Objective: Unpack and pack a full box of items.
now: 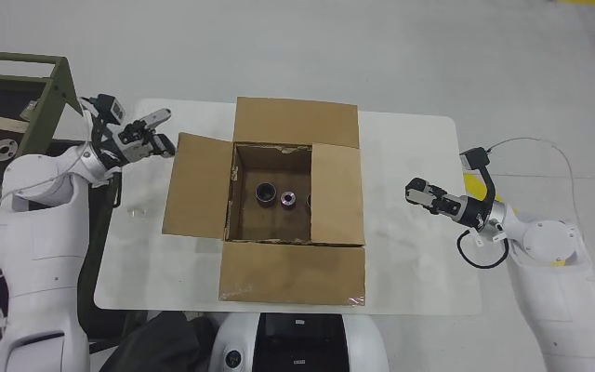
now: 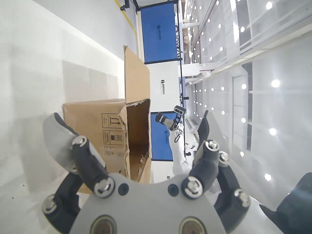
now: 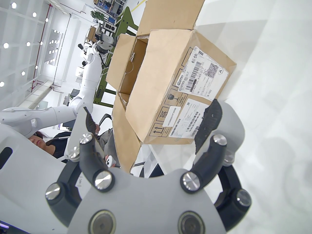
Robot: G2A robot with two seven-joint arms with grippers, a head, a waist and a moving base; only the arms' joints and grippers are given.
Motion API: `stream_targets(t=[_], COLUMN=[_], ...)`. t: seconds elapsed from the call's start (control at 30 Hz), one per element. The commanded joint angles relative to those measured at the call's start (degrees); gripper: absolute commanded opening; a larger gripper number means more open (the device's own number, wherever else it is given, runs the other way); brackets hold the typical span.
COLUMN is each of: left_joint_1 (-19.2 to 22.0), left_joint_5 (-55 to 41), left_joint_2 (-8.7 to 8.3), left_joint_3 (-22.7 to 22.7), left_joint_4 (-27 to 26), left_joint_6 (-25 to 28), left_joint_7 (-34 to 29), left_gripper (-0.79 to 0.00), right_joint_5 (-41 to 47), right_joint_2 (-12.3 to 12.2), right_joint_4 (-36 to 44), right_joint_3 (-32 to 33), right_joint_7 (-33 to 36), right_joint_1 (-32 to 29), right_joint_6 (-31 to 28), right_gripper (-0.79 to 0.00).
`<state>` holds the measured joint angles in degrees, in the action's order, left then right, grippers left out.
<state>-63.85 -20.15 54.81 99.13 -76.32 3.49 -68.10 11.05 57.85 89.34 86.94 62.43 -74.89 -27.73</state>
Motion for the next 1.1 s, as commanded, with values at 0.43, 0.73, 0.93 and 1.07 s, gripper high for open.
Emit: stream_targets(t=[0.43, 0.73, 0.93, 1.07], left_joint_1=[1.94, 5.36, 7.37, 8.26], left_joint_5=[-9.91, -11.06, -11.44, -10.70], left_joint_2=[0.03, 0.13, 0.30, 0.33], left_joint_3=[-2.95, -7.74, -11.11, -13.13], left_joint_4=[-4.74, -8.06, -9.09, -9.99], left_joint_6=[-6.47, -12.08, -13.64, -14.27], left_joint_7=[-0.93, -0.01, 0.19, 0.03], left_gripper=[0.000, 0.000, 0.000, 0.000], right_joint_5=[0.00, 0.00, 0.00, 0.00], right_joint_2=[0.00, 0.00, 0.00, 0.00], right_joint_4=[0.00, 0.00, 0.00, 0.00], right_joint_3=[0.00, 0.00, 0.00, 0.00], right_joint_7=[0.00, 0.00, 0.00, 0.00], right_joint_1=[0.00, 0.00, 0.00, 0.00], right_joint_6=[0.00, 0.00, 0.00, 0.00], right_gripper=[0.000, 0.000, 0.000, 0.000])
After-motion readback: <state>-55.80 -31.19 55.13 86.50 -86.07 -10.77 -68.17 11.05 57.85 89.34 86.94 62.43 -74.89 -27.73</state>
